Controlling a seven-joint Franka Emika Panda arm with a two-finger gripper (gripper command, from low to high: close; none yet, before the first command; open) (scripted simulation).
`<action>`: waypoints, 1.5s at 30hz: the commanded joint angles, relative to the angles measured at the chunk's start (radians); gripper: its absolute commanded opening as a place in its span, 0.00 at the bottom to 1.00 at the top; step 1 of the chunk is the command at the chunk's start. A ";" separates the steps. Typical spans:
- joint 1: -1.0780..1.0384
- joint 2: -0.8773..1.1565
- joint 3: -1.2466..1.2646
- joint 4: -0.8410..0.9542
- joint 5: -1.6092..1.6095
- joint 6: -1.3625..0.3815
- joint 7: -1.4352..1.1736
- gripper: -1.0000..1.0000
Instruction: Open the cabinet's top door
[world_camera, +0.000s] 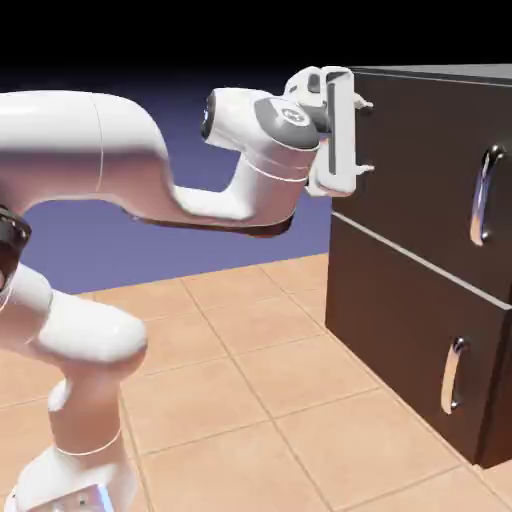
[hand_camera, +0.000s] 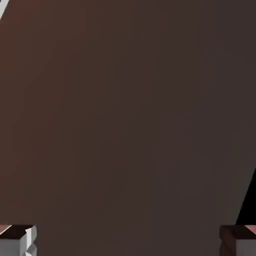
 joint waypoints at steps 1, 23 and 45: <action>0.018 -0.006 -0.019 0.011 -0.044 -0.001 -0.016 0.50; 0.416 -0.131 -0.446 0.262 -1.000 -0.022 -0.378 0.50; 0.176 0.078 -0.277 0.114 -1.017 -0.172 -0.130 0.00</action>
